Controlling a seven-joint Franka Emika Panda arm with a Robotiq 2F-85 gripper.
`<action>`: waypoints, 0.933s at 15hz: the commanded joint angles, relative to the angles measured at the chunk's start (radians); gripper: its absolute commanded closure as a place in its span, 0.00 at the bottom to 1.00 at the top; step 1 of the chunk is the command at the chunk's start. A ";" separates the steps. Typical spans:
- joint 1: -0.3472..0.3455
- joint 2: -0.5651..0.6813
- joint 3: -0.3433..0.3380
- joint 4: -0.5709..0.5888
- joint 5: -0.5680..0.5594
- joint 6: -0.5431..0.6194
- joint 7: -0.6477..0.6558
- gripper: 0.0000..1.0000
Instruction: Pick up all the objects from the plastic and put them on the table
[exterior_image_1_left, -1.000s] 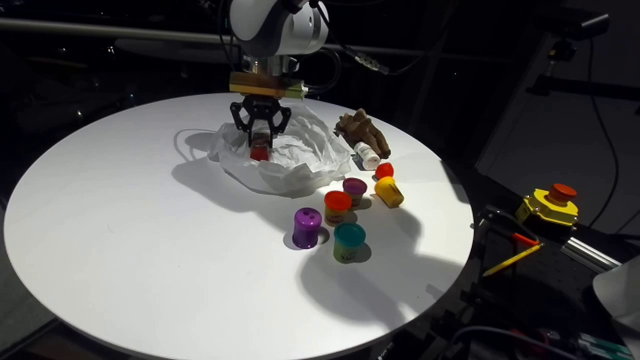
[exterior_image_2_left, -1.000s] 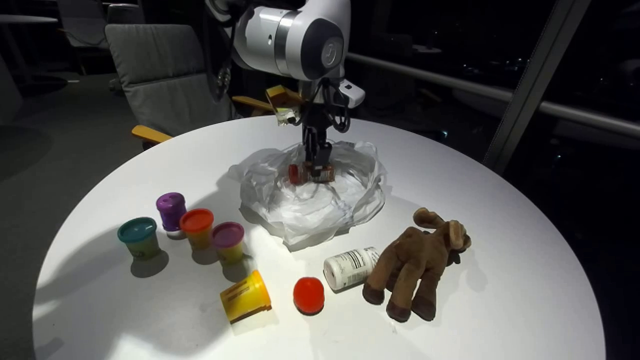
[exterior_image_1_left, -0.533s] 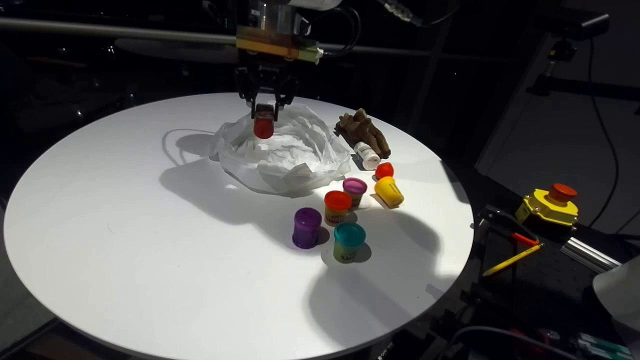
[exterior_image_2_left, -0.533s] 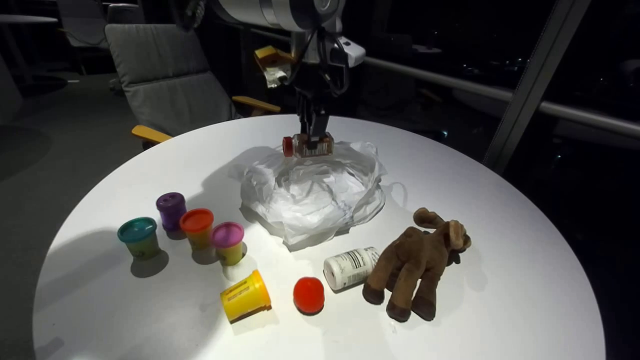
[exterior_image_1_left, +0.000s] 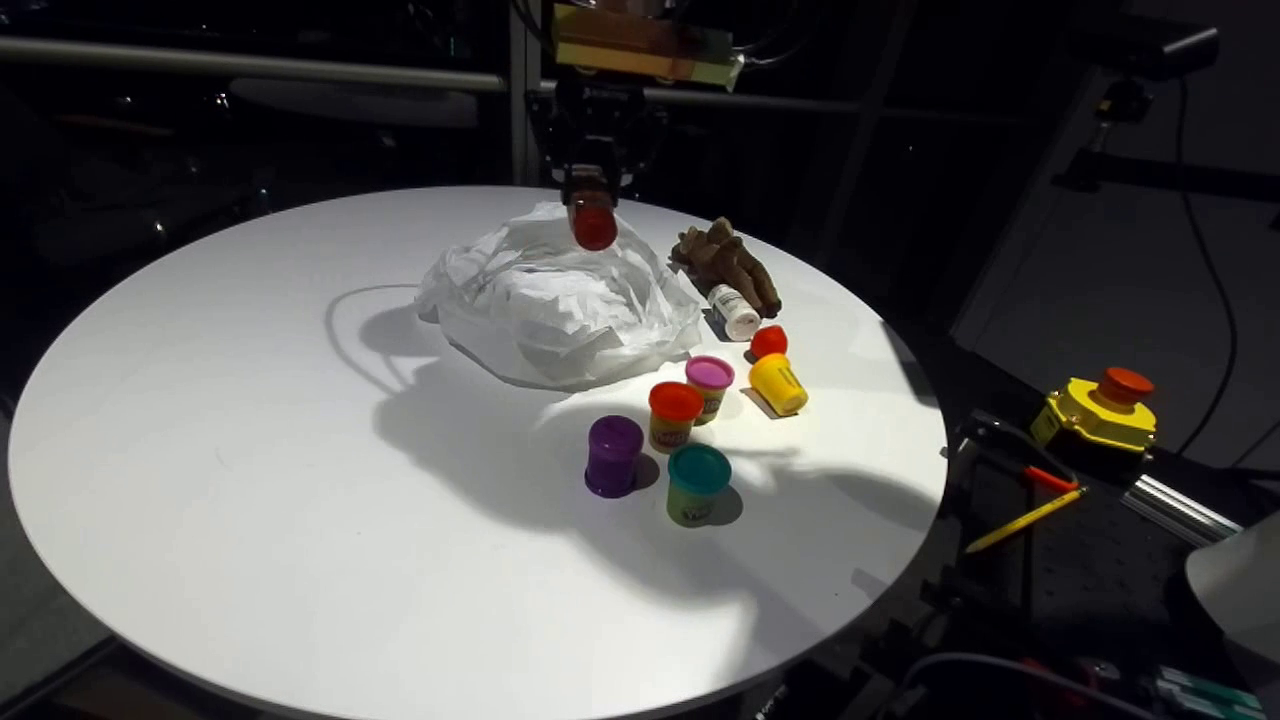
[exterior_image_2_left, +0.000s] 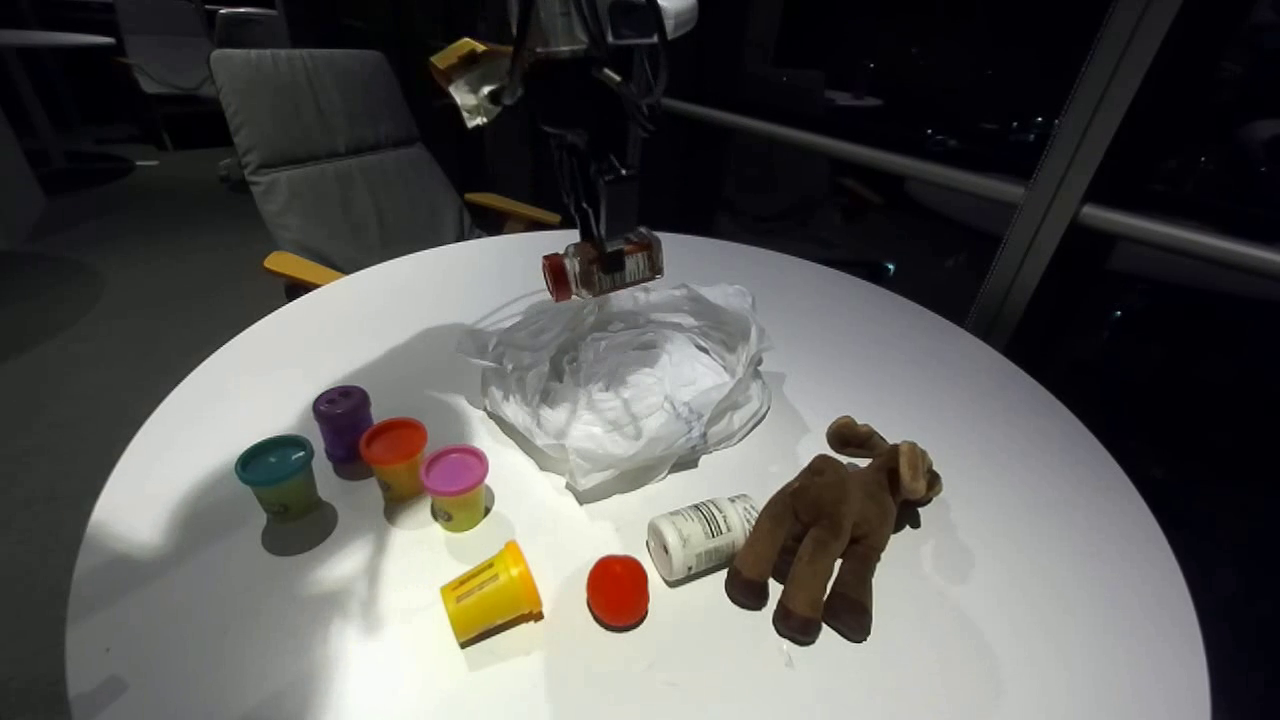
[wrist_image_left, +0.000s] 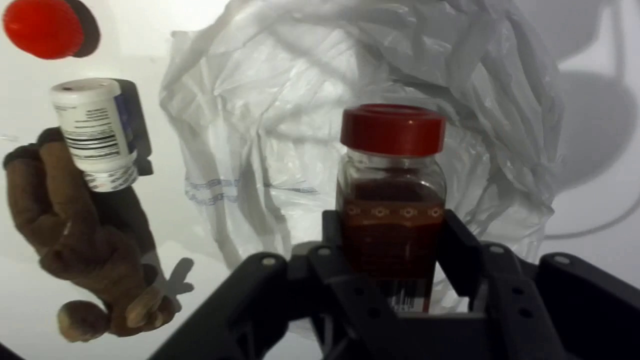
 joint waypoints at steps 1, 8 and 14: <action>0.045 -0.201 -0.054 -0.250 -0.182 0.069 0.169 0.76; -0.074 -0.527 0.040 -0.654 -0.247 0.014 0.257 0.76; -0.213 -0.646 0.088 -0.802 -0.151 -0.022 0.158 0.76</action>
